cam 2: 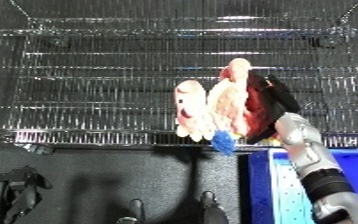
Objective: Pick up the object and place it into the box
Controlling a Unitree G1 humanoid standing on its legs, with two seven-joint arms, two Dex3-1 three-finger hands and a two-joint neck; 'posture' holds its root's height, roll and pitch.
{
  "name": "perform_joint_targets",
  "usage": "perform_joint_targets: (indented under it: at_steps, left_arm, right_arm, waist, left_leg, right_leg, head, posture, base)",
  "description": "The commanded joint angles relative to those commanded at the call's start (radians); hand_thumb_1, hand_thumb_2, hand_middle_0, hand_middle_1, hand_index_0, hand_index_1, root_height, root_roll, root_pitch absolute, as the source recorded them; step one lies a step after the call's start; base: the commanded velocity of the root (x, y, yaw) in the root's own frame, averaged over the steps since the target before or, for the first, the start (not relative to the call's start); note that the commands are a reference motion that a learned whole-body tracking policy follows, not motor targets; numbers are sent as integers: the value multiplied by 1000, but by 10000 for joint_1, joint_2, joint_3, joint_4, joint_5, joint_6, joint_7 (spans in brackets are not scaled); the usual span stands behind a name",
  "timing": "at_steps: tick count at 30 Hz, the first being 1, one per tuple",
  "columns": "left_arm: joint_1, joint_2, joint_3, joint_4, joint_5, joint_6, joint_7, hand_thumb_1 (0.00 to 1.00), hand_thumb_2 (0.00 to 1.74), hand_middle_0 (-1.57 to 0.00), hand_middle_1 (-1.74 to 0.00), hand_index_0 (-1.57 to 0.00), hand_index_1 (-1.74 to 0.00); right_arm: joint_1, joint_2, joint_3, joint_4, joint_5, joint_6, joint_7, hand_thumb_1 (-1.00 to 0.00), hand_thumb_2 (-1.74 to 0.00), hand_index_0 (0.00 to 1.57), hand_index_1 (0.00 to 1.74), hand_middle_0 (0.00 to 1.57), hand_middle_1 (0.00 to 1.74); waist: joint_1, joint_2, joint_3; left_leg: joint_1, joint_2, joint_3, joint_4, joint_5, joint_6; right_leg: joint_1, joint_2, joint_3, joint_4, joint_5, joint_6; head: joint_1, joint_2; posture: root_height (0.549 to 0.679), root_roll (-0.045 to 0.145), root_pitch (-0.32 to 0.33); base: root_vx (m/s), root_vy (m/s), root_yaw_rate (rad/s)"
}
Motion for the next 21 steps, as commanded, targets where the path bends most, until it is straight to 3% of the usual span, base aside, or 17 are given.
perform_joint_targets:
  at_steps: [13, 20, 21]
  left_arm:
    - [143, -78, 249, -57, -12, -55, 45, 1000, 1740, -1570, -1740, -1570, -1740]
    - [87, -25, 337, 22, -62, -47, 26, 1000, 1740, -1570, -1740, -1570, -1740]
    - [83, -1, 350, 20, -76, -45, 20, 1000, 1740, -1570, -1740, -1570, -1740]
  right_arm:
    - [-227, 607, 94, 268, -109, -56, -106, -650, -1131, 1020, 1131, 1020, 1131]
    - [-169, 534, 11, -45, -99, -37, -150, -1000, -1740, 1570, 1740, 1570, 1740]
    - [-151, 485, -14, -115, -94, -29, -158, -1000, -1740, 1570, 1740, 1570, 1740]
  waist:
    - [-19, -28, 0]
    - [-81, -110, -12]
    - [-87, -118, -17]
  left_leg:
    - [-25, 42, 29, -16, -29, 8]
    - [57, 64, 46, -90, -23, -12]
    - [66, 67, 50, -97, -21, -16]
  right_leg:
    - [21, -13, -24, -57, -1, 1]
    - [91, -11, -23, -81, -22, 3]
    - [96, -12, -20, -83, -22, 2]
  head:
    - [-112, 198]
    - [-113, 331]
    - [-99, 342]
  posture:
    - [633, 53, -95]
    - [634, 53, -97]
    - [634, 53, -98]
  base:
    - [0, 9, -7]
    - [-9, 0, -3]
    - [-14, -5, -24]
